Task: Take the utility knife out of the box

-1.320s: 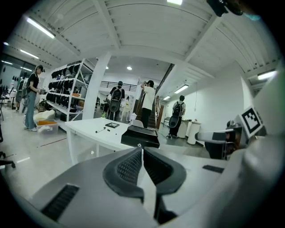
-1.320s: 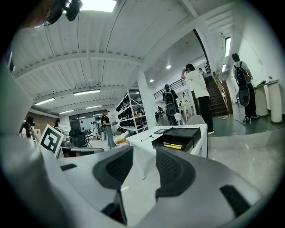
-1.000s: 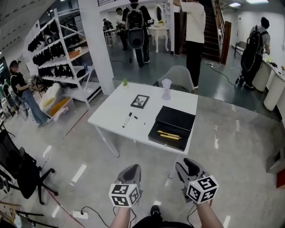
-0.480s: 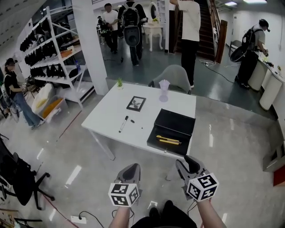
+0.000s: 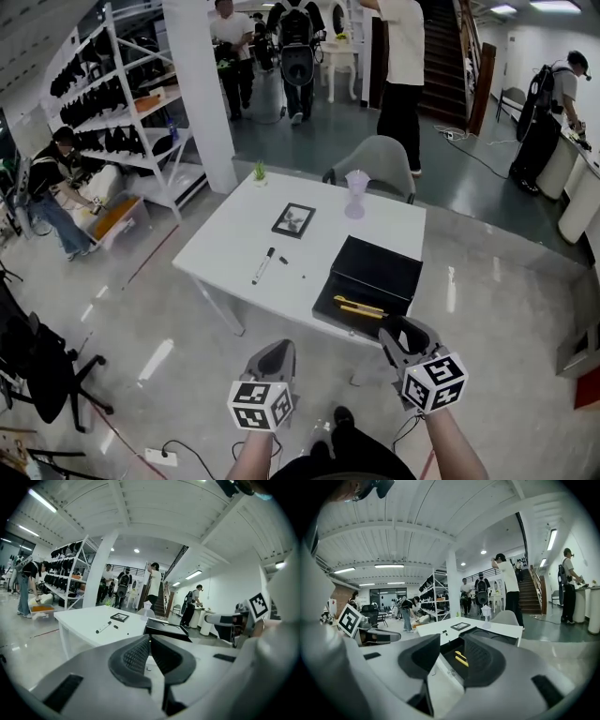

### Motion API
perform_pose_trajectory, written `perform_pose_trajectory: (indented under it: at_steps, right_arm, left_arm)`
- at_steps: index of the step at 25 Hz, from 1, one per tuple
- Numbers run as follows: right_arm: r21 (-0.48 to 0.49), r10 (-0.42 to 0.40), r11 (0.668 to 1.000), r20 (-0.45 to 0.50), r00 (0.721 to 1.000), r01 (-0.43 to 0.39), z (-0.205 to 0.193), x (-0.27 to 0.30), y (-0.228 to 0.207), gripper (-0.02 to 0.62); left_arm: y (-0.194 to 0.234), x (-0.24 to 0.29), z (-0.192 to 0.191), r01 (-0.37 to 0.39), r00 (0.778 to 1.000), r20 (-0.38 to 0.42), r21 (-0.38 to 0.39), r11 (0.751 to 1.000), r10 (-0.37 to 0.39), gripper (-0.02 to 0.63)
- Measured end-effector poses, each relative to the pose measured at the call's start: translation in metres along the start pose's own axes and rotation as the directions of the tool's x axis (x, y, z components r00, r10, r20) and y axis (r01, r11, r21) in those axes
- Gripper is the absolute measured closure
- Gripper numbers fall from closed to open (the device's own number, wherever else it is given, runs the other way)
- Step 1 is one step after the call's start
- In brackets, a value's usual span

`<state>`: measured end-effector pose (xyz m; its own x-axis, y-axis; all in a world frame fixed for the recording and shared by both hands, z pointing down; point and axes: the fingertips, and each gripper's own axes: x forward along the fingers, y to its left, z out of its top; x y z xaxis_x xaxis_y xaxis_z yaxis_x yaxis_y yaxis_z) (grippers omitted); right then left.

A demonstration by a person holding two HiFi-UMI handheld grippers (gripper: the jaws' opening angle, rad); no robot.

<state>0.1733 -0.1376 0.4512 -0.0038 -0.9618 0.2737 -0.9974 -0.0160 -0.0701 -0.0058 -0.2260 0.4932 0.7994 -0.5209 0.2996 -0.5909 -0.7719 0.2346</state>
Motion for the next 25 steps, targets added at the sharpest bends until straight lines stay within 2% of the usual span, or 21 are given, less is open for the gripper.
perform_pose_trajectory:
  at_steps: [7, 12, 18, 25]
  right_arm:
    - [-0.049, 0.086, 0.995, -0.077, 0.993, -0.09, -0.007, 0.046, -0.024, 0.453]
    - [-0.099, 0.174, 0.977, -0.159, 0.972, -0.191, -0.016, 0.08, -0.028, 0.451]
    - [-0.155, 0.249, 0.941, -0.282, 0.927, -0.3, -0.036, 0.115, -0.027, 0.451]
    - [-0.216, 0.292, 0.887, -0.419, 0.86, -0.407, -0.06, 0.144, -0.024, 0.451]
  left_arm:
    - [0.015, 0.026, 0.006, -0.064, 0.998, 0.003, -0.032, 0.997, 0.064, 0.586]
    - [0.03, 0.035, 0.01, -0.122, 0.992, 0.009, -0.066, 0.99, 0.123, 0.586]
    - [0.045, 0.041, 0.007, -0.192, 0.981, 0.006, -0.101, 0.976, 0.193, 0.586]
    - [0.059, 0.038, 0.003, -0.255, 0.966, 0.002, -0.132, 0.958, 0.258, 0.586]
